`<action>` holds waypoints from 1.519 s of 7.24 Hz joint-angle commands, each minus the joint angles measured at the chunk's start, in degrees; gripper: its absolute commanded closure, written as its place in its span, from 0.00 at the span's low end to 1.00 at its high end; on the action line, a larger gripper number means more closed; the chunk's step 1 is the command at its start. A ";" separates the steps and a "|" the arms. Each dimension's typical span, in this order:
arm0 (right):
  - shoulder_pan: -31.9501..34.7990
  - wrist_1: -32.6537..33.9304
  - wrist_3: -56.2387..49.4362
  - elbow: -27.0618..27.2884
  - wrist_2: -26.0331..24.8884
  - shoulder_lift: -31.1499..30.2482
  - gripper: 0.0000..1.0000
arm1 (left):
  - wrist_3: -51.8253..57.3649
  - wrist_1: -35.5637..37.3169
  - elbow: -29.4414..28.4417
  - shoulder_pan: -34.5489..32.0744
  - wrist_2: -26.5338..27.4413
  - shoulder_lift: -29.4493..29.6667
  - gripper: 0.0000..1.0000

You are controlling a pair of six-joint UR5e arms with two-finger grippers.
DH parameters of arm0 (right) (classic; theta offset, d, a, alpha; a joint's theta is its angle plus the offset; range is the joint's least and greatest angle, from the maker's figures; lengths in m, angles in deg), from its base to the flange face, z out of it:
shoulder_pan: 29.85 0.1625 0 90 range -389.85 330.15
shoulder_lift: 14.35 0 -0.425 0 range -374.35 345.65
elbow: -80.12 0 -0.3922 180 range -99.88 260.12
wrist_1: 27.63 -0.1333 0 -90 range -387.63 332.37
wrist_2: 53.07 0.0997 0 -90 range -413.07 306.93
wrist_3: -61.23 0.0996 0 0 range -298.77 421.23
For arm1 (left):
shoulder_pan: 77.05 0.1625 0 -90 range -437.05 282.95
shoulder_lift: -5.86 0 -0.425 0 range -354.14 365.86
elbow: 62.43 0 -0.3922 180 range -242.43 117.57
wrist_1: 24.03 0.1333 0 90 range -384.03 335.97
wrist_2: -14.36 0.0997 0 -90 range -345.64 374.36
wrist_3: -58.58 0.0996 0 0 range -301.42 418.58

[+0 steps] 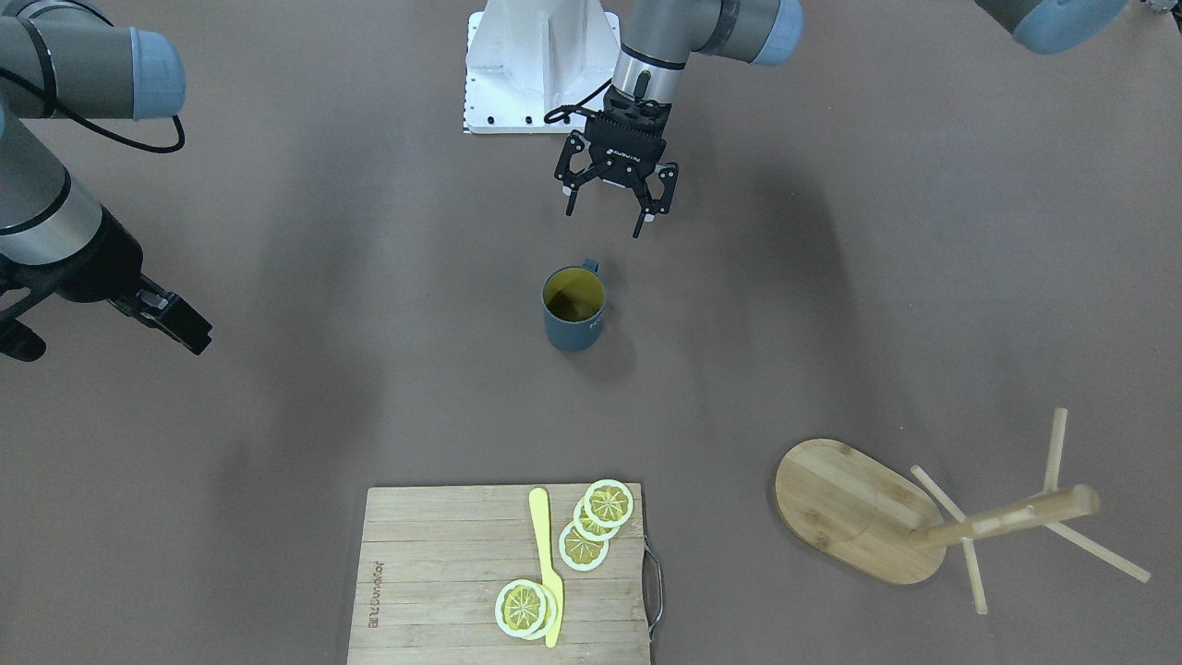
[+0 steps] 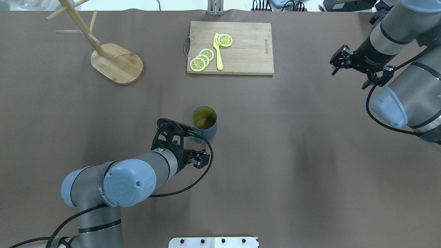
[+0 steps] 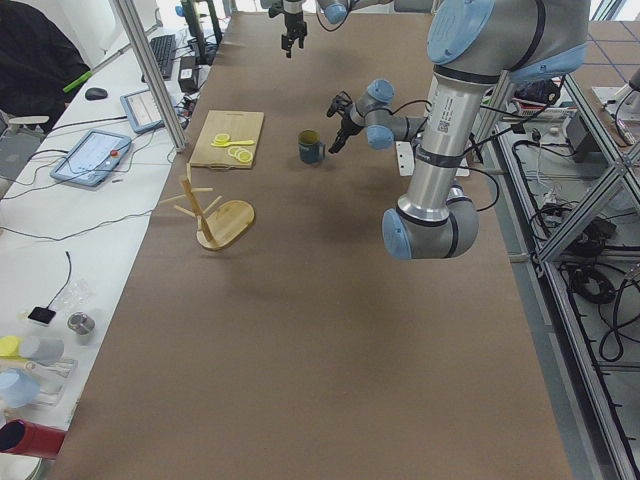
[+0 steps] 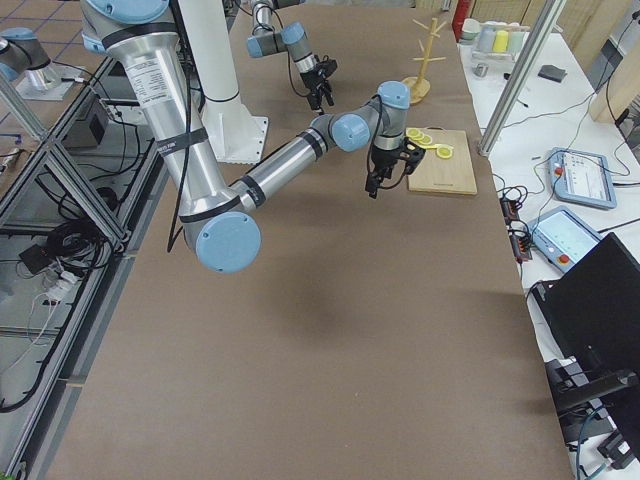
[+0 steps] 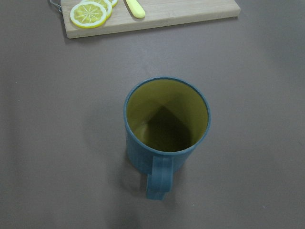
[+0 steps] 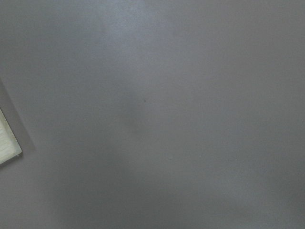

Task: Hang cup on storage rack
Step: 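Reach the left gripper to the mug handle and close on it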

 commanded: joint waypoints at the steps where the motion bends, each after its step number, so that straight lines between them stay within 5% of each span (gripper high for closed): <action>1: -0.09 0.00 0.10 -0.01 -0.03 0.07 0.00 | 0.03 -2.33 -5.36 0.21 3.00 2.56 0.03; 5: -0.09 0.00 0.37 -0.10 0.06 0.24 0.00 | 0.82 -4.19 -8.21 -0.06 3.01 3.38 0.03; 8: -0.09 0.00 0.37 -0.10 0.06 0.25 0.00 | 0.82 -5.59 -8.56 -0.23 3.10 3.38 0.30; 11: -0.26 0.00 0.45 -0.10 -0.03 0.25 0.00 | 0.82 -9.27 -11.10 -0.50 3.10 3.38 0.34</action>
